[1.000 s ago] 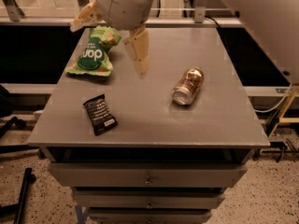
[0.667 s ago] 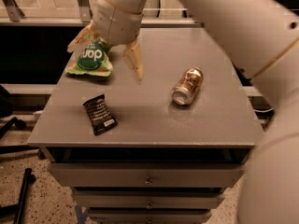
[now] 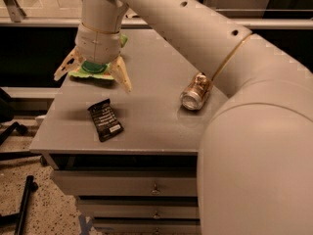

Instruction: Pick rxbar chocolate

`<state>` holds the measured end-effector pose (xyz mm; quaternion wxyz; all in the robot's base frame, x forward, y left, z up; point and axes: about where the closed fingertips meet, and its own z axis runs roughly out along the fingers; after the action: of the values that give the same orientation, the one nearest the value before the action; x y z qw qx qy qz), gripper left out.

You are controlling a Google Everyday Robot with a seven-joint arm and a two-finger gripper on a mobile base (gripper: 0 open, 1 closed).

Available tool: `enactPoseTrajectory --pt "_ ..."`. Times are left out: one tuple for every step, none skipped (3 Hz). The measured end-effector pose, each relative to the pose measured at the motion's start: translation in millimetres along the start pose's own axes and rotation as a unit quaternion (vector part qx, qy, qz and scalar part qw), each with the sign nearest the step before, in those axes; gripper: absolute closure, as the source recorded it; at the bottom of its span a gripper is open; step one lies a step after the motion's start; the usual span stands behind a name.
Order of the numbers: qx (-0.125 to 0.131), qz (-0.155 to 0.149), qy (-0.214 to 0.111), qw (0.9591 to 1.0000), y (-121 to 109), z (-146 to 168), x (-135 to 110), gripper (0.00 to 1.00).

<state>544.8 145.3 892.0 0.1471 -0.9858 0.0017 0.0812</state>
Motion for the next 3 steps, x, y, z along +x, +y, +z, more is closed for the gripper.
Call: enactPoseTrajectory --pt "-0.045 -0.03 0.008 0.9985 -9 24 1 0.0" --pt "-0.101 -0.032 0.029 0.9939 -1 53 -2 0.0" --pt "-0.121 -0.009 0.036 0.9919 14 65 -5 0.0"
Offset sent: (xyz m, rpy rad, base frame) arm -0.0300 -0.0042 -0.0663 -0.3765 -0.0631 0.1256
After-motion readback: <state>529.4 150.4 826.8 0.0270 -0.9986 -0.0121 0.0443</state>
